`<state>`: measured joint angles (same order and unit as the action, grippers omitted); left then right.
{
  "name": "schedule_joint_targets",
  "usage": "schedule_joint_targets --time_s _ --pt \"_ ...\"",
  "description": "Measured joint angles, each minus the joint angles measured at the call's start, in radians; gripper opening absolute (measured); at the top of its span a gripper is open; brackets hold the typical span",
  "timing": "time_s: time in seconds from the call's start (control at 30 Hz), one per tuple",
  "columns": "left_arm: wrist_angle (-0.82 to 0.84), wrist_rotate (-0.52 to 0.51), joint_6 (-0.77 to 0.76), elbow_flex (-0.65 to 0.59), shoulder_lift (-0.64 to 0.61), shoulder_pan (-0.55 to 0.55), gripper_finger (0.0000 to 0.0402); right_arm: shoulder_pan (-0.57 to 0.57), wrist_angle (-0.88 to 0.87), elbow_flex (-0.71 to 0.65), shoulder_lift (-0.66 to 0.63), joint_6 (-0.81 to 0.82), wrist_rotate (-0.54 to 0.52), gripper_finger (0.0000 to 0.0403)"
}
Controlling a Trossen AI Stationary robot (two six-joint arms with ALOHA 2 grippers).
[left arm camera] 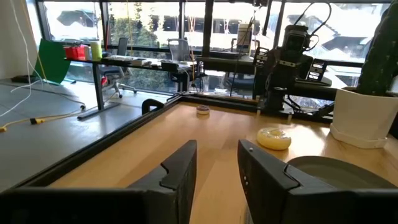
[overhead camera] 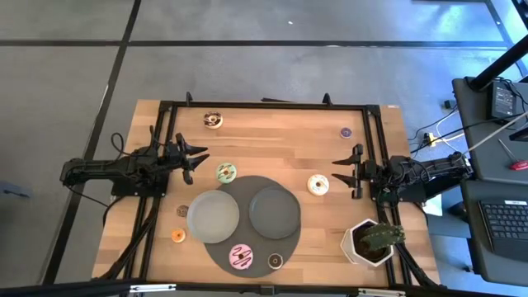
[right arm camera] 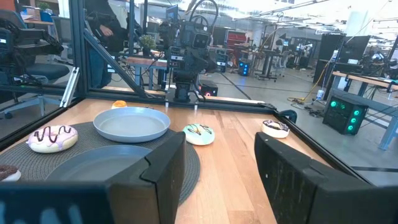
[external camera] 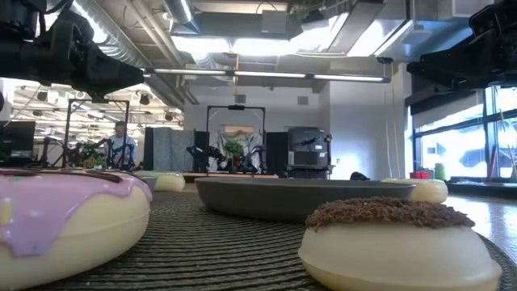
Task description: Pick & Place donuts
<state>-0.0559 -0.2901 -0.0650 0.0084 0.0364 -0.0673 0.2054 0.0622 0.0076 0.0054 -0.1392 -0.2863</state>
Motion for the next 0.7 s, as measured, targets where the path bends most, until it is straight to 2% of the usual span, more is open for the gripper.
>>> schedule_joint_targets --time_s 0.53,0.7 --pt "0.0 0.0 0.0 0.0 0.0 0.0 0.0112 -0.001 0.003 0.0 0.0 -0.049 -0.004 0.0193" --pt "0.0 0.0 0.0 0.0 0.0 0.0 0.0115 -0.001 0.001 0.0 0.0 0.11 -0.005 0.0193"
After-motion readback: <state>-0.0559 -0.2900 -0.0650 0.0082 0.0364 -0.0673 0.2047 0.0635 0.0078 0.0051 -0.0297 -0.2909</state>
